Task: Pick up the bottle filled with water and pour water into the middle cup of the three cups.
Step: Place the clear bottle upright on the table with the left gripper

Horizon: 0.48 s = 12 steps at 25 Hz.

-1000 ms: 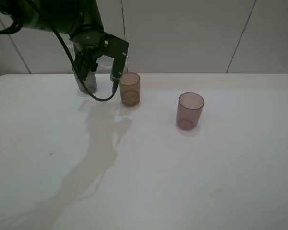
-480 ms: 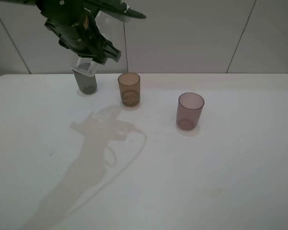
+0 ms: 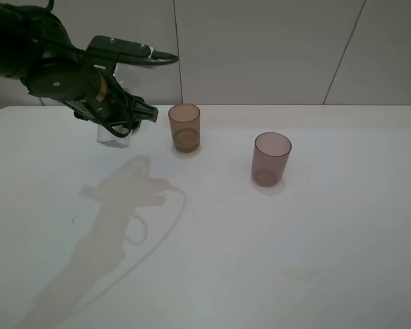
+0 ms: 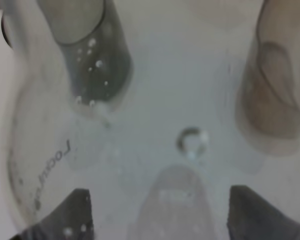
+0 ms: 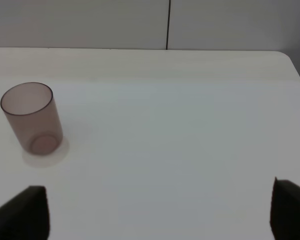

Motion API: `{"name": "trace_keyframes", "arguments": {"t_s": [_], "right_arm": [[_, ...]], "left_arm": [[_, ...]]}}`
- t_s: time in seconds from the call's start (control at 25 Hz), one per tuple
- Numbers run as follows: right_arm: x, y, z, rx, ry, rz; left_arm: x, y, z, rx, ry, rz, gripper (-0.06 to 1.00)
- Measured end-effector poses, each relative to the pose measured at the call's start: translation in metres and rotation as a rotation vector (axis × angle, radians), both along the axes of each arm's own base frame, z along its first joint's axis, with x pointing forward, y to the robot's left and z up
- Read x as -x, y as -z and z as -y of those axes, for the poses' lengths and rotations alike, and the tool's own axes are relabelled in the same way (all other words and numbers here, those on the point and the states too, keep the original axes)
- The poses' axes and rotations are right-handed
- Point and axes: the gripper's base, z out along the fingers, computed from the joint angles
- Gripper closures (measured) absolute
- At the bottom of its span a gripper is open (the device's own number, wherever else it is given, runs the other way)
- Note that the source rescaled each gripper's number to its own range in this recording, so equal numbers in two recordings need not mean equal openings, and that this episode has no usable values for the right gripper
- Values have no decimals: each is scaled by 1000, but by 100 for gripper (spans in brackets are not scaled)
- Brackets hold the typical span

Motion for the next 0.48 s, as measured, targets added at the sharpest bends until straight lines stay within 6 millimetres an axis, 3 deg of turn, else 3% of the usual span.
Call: {"name": "trace_keyframes", "arguments": {"t_s": [0.32, 0.48], "right_arm": [[0, 0, 0, 0, 0, 0], [0, 0, 0, 0, 0, 0]], "left_arm": [[-2, 20, -28, 122, 46, 25, 93], [-7, 23, -46, 87, 85, 49, 93]]}}
